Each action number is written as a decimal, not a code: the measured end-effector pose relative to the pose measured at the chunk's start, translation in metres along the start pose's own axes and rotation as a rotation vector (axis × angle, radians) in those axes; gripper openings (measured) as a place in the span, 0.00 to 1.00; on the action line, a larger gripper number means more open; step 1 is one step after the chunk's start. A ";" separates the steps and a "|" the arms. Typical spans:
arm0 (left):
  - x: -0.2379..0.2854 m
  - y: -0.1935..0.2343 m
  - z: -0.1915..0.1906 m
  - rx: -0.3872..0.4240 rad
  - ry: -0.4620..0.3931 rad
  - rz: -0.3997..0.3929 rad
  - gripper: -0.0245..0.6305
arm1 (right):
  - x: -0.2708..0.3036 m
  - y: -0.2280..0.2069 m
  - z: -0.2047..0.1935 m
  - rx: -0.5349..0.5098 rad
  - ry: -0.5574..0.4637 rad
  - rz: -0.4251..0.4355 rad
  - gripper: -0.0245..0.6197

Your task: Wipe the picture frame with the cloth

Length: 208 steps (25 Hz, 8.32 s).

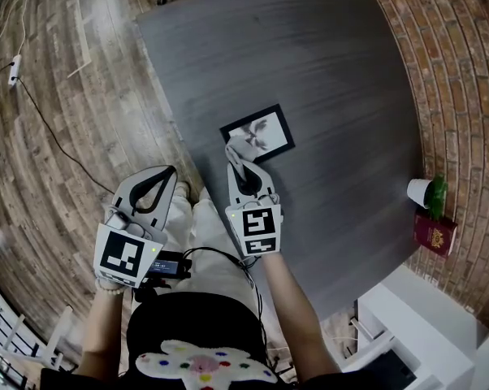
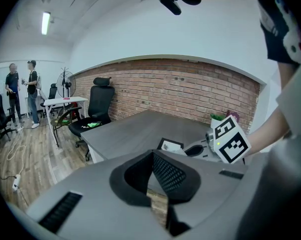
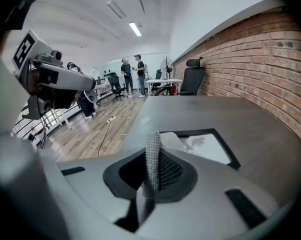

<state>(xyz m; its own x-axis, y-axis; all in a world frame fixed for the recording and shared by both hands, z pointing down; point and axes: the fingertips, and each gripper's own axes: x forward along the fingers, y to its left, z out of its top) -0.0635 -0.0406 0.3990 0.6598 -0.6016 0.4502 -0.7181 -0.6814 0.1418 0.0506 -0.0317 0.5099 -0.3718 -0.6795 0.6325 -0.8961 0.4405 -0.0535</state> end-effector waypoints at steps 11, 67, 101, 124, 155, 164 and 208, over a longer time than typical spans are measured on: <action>-0.001 0.004 0.001 -0.008 -0.008 0.010 0.05 | 0.026 0.005 0.024 -0.042 -0.003 0.042 0.08; 0.007 0.002 -0.003 -0.009 0.005 0.005 0.05 | 0.029 -0.083 0.019 0.024 0.017 -0.118 0.08; 0.008 -0.009 -0.002 0.007 0.005 -0.024 0.05 | -0.006 -0.129 0.003 0.090 -0.003 -0.283 0.08; 0.005 -0.008 -0.003 0.007 0.005 -0.021 0.05 | 0.021 -0.046 0.004 -0.006 0.006 -0.059 0.08; 0.004 -0.008 -0.007 0.014 0.011 -0.025 0.05 | -0.016 -0.117 -0.012 0.081 -0.010 -0.261 0.08; 0.002 -0.012 -0.003 0.015 0.003 -0.030 0.05 | -0.012 -0.091 -0.015 0.063 -0.001 -0.203 0.08; -0.010 -0.024 0.007 0.053 -0.012 -0.049 0.05 | -0.041 -0.123 -0.041 0.188 -0.010 -0.323 0.08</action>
<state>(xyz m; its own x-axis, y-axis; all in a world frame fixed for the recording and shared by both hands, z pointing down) -0.0514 -0.0210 0.3851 0.6965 -0.5719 0.4334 -0.6725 -0.7309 0.1163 0.1860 -0.0337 0.5224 -0.0640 -0.7716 0.6328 -0.9962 0.0874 0.0058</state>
